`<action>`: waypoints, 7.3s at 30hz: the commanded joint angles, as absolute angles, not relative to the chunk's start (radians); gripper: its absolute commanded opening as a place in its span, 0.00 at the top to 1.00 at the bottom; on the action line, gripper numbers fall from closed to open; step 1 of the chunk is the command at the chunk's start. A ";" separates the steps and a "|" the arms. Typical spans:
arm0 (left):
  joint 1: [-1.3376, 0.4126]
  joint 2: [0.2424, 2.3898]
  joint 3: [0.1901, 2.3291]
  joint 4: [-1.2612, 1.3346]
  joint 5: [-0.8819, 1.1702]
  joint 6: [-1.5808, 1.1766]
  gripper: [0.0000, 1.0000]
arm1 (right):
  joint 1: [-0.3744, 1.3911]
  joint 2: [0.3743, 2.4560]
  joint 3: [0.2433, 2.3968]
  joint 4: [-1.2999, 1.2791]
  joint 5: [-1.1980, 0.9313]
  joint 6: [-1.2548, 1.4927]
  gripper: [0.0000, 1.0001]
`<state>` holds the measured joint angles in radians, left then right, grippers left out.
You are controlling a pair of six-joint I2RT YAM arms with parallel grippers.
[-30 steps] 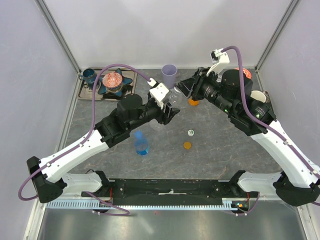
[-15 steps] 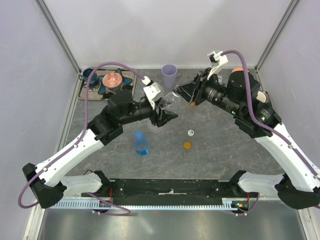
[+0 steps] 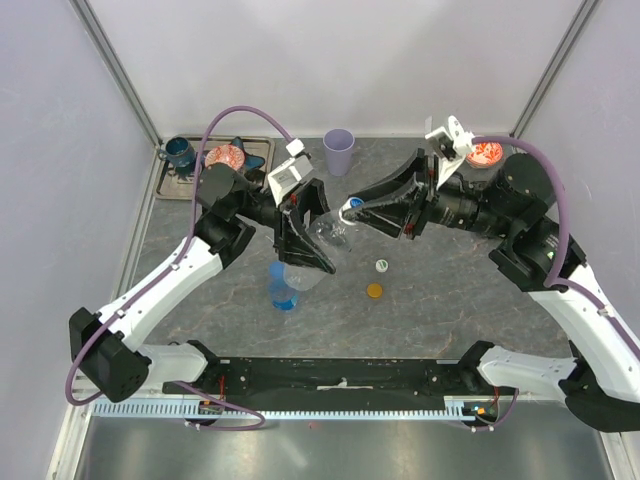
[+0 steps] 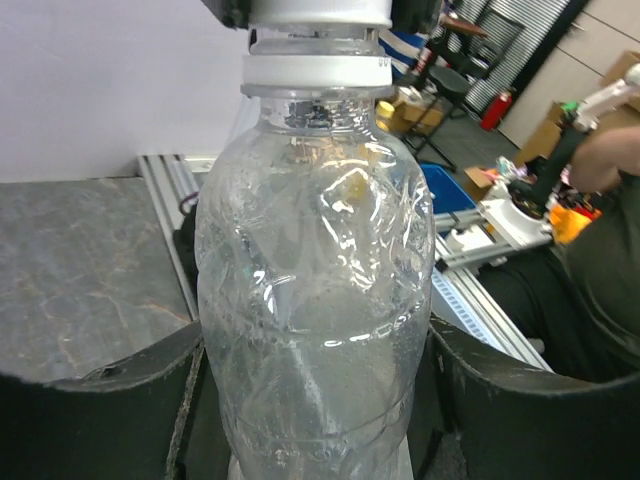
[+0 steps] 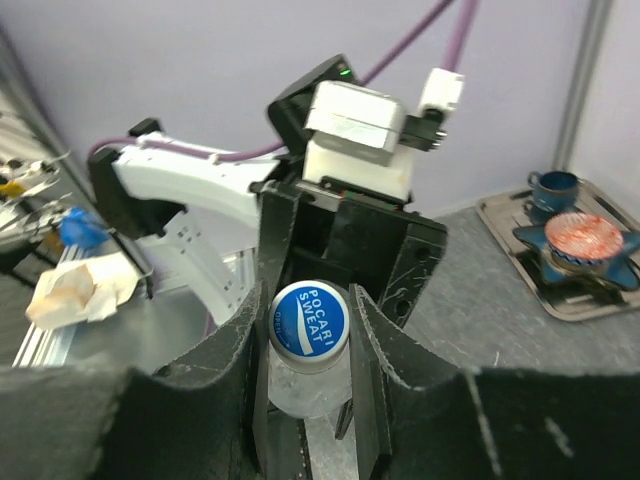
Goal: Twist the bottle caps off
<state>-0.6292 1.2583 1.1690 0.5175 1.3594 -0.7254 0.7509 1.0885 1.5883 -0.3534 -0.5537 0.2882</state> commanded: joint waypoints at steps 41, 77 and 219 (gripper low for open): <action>-0.607 1.419 1.161 1.051 1.402 -1.091 0.50 | 0.756 0.900 1.368 0.214 -0.813 0.597 1.00; -0.601 1.275 1.262 0.086 0.949 -0.356 0.50 | 0.758 1.008 1.520 -0.275 -0.460 0.400 1.00; -0.655 0.875 0.994 -0.063 0.115 -0.233 0.01 | 0.755 1.160 1.203 -0.214 0.890 0.222 1.00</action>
